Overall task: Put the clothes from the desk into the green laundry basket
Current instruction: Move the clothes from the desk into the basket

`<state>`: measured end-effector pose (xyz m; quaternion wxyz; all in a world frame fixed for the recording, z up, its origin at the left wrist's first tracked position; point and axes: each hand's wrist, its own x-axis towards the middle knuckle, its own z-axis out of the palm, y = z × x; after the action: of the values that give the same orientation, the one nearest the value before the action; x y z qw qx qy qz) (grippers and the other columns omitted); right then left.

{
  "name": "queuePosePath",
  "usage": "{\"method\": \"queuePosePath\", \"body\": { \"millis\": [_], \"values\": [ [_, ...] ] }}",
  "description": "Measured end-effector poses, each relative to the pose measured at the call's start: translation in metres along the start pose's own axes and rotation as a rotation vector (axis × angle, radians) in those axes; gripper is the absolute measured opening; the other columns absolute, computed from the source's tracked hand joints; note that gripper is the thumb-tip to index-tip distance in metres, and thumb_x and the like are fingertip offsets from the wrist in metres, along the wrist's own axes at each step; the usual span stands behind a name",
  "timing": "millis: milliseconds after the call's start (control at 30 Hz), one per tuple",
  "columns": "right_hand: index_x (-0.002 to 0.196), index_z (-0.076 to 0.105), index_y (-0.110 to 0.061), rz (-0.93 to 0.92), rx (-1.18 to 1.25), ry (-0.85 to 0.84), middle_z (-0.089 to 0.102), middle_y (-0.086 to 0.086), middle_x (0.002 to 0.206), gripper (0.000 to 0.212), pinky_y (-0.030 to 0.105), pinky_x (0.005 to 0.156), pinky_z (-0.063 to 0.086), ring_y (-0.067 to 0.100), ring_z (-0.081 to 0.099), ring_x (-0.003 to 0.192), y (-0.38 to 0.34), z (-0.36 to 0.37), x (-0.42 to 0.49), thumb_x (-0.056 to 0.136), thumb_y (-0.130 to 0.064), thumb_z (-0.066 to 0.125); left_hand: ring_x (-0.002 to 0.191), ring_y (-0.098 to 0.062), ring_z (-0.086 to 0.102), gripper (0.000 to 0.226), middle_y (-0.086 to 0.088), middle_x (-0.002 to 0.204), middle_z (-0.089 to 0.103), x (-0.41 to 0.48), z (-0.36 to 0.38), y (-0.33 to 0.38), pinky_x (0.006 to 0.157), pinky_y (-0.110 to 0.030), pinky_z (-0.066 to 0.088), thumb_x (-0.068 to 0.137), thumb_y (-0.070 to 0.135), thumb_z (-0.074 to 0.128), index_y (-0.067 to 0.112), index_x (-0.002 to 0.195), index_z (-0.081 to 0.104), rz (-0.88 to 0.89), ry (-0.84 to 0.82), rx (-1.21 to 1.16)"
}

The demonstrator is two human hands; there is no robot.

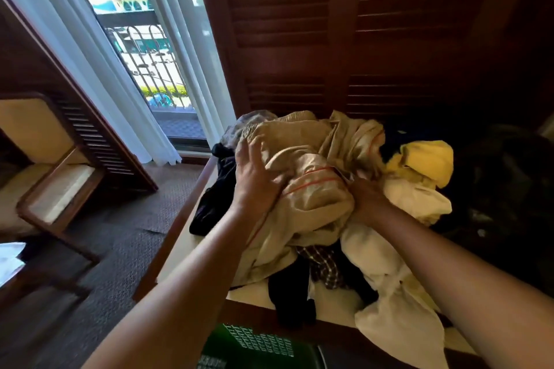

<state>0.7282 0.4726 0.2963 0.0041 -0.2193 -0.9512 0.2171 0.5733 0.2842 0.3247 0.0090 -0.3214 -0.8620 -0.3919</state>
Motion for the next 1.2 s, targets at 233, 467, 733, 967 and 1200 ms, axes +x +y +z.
{"method": "queuePosePath", "body": {
  "millis": [233, 467, 733, 967, 1200],
  "values": [
    [0.130, 0.062, -0.014, -0.360, 0.760, -0.003, 0.069, -0.009, 0.124, 0.050, 0.027, 0.105, 0.048, 0.011, 0.062, 0.122, 0.004, -0.025, -0.036, 0.087, 0.011, 0.066, 0.157, -0.039, 0.011, 0.090, -0.015, 0.170, 0.015, 0.035, 0.034, 0.035, 0.123, -0.055, 0.012, 0.090, 0.045, 0.072, 0.045, 0.161, 0.017, 0.157, -0.595, 0.248],
    [0.116, 0.062, -0.021, -0.355, 0.632, 0.295, 0.064, 0.003, 0.112, 0.028, 0.050, 0.092, 0.051, 0.024, 0.062, 0.105, 0.013, -0.015, -0.016, 0.089, -0.025, 0.067, 0.097, -0.010, 0.072, 0.037, 0.003, 0.100, 0.079, 0.003, 0.015, 0.029, 0.087, -0.032, 0.057, 0.076, 0.004, 0.073, 0.019, 0.110, 0.079, 0.059, -0.265, -0.276],
    [0.153, 0.033, -0.019, -0.113, 0.266, 0.029, 0.033, 0.003, 0.158, 0.102, 0.037, 0.114, 0.032, 0.020, 0.031, 0.145, -0.032, 0.012, 0.021, 0.073, -0.063, 0.078, 0.066, -0.016, 0.053, 0.006, -0.004, 0.070, 0.062, -0.060, -0.097, -0.059, 0.063, -0.041, 0.048, 0.077, 0.011, 0.067, 0.008, 0.080, 0.062, -0.291, 0.303, -0.247],
    [0.159, 0.002, -0.033, 0.062, -0.299, -0.144, 0.036, 0.003, 0.157, 0.119, 0.058, 0.111, 0.026, 0.033, 0.037, 0.140, -0.039, 0.035, 0.031, 0.070, -0.074, 0.070, 0.149, -0.036, 0.028, 0.106, -0.003, 0.164, 0.024, -0.066, -0.047, -0.101, 0.112, -0.053, 0.037, 0.070, 0.055, 0.080, 0.054, 0.157, 0.020, -0.309, -0.144, 0.108],
    [0.109, 0.067, -0.028, -0.181, -0.552, -0.023, 0.055, 0.004, 0.131, 0.030, 0.057, 0.112, 0.022, 0.030, 0.039, 0.132, -0.078, 0.012, 0.003, 0.090, -0.048, 0.056, 0.127, -0.026, 0.060, 0.083, 0.002, 0.143, 0.058, -0.074, 0.001, -0.120, 0.099, -0.040, 0.053, 0.066, 0.070, 0.064, 0.063, 0.144, 0.036, -0.237, -0.352, 0.223]
  ]
}}
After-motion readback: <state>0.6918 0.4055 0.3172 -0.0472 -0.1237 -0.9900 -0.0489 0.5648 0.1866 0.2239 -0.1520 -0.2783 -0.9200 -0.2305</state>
